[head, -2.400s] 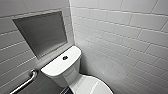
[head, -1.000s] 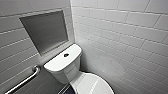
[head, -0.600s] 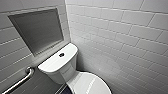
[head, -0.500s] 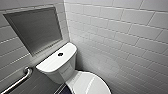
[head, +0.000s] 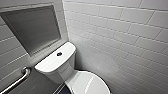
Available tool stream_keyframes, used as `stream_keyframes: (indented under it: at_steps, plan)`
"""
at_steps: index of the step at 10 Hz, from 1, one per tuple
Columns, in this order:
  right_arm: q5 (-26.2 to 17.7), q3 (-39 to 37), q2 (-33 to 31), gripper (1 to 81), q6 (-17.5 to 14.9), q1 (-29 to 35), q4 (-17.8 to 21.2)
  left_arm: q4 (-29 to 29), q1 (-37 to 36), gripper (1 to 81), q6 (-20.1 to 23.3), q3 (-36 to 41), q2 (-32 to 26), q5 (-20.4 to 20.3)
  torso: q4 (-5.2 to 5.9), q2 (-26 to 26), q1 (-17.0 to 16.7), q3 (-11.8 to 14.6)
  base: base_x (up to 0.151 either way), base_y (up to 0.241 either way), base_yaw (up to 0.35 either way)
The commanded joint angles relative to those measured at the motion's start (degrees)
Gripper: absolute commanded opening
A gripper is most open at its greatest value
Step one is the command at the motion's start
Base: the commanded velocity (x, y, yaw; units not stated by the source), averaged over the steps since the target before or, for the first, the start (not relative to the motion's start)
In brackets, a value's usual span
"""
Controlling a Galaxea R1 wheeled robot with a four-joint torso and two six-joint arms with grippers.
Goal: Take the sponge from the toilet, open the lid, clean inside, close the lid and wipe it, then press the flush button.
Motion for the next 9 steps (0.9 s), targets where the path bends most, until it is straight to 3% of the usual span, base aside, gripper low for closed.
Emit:
stream_keyframes:
  at_steps: [1, 2, 3, 5, 9]
  plan:
    - [-4.3, -2.7, 0.7, 1.0, 0.3, -2.7, -1.4, -1.0, -5.6, 81.1, 0.0, 2.0, 2.1, 3.3, 0.0, 0.0, 0.0, 0.0, 0.0, 0.0, 0.0]
    - [-4.3, -3.6, 1.4, 1.0, 0.2, -3.1, -1.4, -1.0, -6.0, 81.1, 0.0, 1.4, 3.0, 4.1, -2.61, 0.0, 0.0, -2.3, 0.0, 0.0, 0.0]
    - [-4.3, -4.0, 1.8, 1.0, 0.2, -3.2, -1.4, -0.8, -6.0, 81.1, 0.0, 1.3, 3.7, 4.3, -0.33, 0.0, 0.0, -0.2, 0.0, 0.0, 0.0]
    - [-4.3, -4.2, 2.5, 1.0, 0.2, -3.2, -1.5, -0.9, -6.0, 81.1, 0.0, 1.1, 4.2, 4.4, -1.07, 0.0, 0.0, -1.1, 0.0, 0.0, 0.0]
    - [-4.3, -5.3, 3.3, 1.0, 0.2, -2.7, -1.1, -0.9, -6.2, 81.1, 0.0, -2.6, 8.7, 4.4, -1.11, 0.0, 0.0, -1.2, 0.0, 0.0, 0.0]
